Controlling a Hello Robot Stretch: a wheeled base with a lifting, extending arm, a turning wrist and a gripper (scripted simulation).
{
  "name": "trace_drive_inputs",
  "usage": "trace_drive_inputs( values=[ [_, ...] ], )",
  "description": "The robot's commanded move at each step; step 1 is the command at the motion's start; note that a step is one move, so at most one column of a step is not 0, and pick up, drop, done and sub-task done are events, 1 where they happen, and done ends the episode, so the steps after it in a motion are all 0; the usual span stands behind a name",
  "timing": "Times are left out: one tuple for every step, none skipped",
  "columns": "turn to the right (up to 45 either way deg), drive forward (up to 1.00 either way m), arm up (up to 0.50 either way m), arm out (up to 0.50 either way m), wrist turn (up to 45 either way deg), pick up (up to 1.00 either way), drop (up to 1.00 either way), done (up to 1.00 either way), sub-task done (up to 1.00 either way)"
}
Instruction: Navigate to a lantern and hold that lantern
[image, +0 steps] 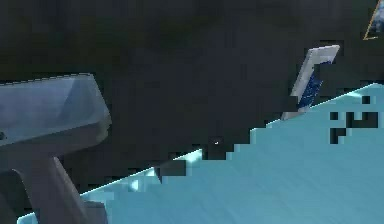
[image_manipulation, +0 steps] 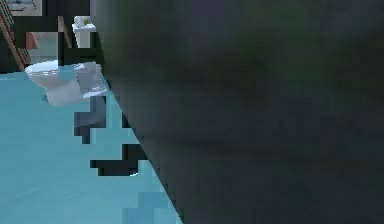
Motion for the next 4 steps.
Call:
trace_drive_inputs(
  values=[
    [-18.0, 0.00, 0.00, 0.00, 0.0, 0.00, 0.00, 0.00, 0.00],
    [0.0, 0.05, 0.00, 0.00, 0.0, 0.00, 0.00, 0.00, 0.00],
    [-9.0, 0.00, 0.00, 0.00, 0.0, 0.00, 0.00, 0.00, 0.00],
    [0.0, 0.35, 0.00, 0.00, 0.0, 0.00, 0.00, 0.00, 0.00]
  ],
)
